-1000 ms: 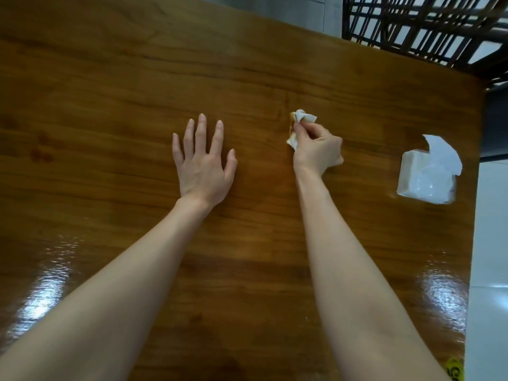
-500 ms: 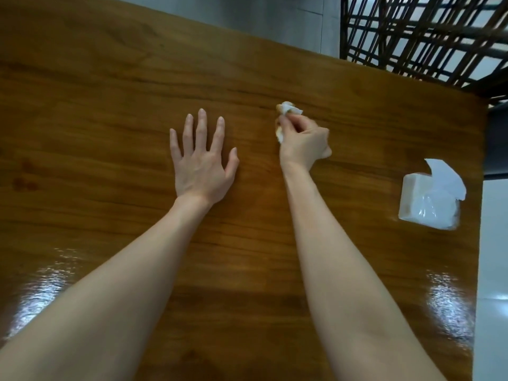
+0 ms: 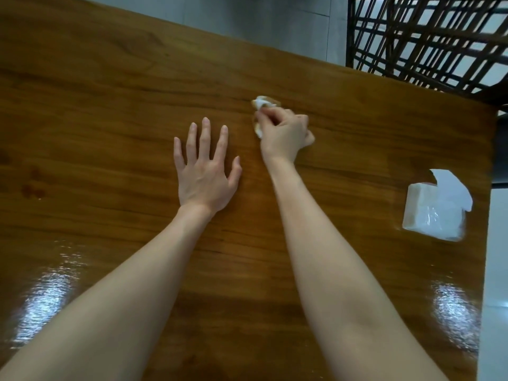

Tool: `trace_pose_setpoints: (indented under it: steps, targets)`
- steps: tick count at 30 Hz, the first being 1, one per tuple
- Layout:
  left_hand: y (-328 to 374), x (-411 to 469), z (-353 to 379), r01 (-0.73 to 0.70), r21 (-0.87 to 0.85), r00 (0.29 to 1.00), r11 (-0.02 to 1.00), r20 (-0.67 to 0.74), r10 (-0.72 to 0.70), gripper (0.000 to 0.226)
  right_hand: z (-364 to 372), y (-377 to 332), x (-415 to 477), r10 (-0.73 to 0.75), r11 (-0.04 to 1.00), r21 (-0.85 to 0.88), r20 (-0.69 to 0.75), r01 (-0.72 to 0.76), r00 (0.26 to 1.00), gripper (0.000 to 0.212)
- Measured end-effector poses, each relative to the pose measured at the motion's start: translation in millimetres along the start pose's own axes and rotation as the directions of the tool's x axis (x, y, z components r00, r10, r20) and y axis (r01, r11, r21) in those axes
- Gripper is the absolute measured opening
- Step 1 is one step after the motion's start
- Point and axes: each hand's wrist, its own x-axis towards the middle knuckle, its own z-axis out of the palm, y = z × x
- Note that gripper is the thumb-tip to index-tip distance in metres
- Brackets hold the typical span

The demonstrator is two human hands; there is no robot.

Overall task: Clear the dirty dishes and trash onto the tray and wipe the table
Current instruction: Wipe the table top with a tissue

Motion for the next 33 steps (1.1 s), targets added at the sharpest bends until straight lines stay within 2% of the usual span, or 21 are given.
trace_pose_setpoints:
  steps: [2, 4, 7, 9, 13, 16, 18, 22, 28, 33]
  targets:
    - [-0.5, 0.2, 0.7, 0.005, -0.002, 1.0, 1.0, -0.006, -0.005, 0.063, 3.5, -0.4, -14.7, -0.064, 0.998, -0.024, 0.037, 0.065, 0.997, 0.014]
    - [-0.2, 0.3, 0.8, 0.002, -0.012, 1.0, 1.0, -0.018, -0.002, 0.063, -11.2, 14.0, -19.0, -0.053, 0.996, -0.066, -0.003, 0.052, 0.999, 0.014]
    - [-1.5, -2.3, -0.8, -0.006, -0.03, 1.0, 1.0, -0.016, 0.005, 0.063, -47.3, 45.8, -16.9, 0.112, 0.993, -0.026, -0.139, -0.117, 0.984, 0.014]
    - [-1.5, -1.5, -2.8, -0.004, -0.036, 1.0, 0.999, 0.007, 0.005, 0.065, -60.9, 56.4, -20.7, 0.204, 0.979, 0.024, -0.179, -0.203, 0.963, 0.015]
    - [-3.0, -6.3, -9.8, 0.003, -0.086, 0.999, 0.996, 0.038, 0.001, 0.064, -48.5, 51.2, -60.8, 0.157, 0.986, 0.058, -0.05, -0.154, 0.986, 0.013]
    - [-3.3, -33.2, -15.6, 0.022, -0.126, 0.999, 0.992, 0.038, -0.018, 0.063, -44.2, 53.6, -97.2, 0.086, 0.996, 0.014, 0.03, -0.086, 0.996, 0.013]
    - [-4.1, -57.4, -17.8, 0.029, -0.148, 0.998, 0.988, 0.052, -0.022, 0.062, -53.1, 61.6, -107.5, 0.099, 0.995, -0.008, 0.027, -0.098, 0.995, 0.013]
    - [-4.5, -109.0, -21.2, 0.03, -0.185, 0.998, 0.982, 0.058, -0.019, 0.058, -72.8, 75.8, -121.2, 0.223, 0.974, 0.051, -0.045, -0.221, 0.974, 0.015]
    - [7.9, -158.8, -21.4, 0.025, -0.135, 0.997, 0.991, 0.082, -0.014, 0.059, -66.1, 76.3, -183.2, 0.061, 0.998, -0.035, 0.113, -0.058, 0.992, 0.014]
    - [4.1, -180.7, -20.5, 0.022, -0.101, 0.998, 0.995, 0.063, -0.015, 0.059, -90.6, 101.8, -191.3, 0.197, 0.979, 0.049, 0.014, -0.197, 0.98, 0.017]
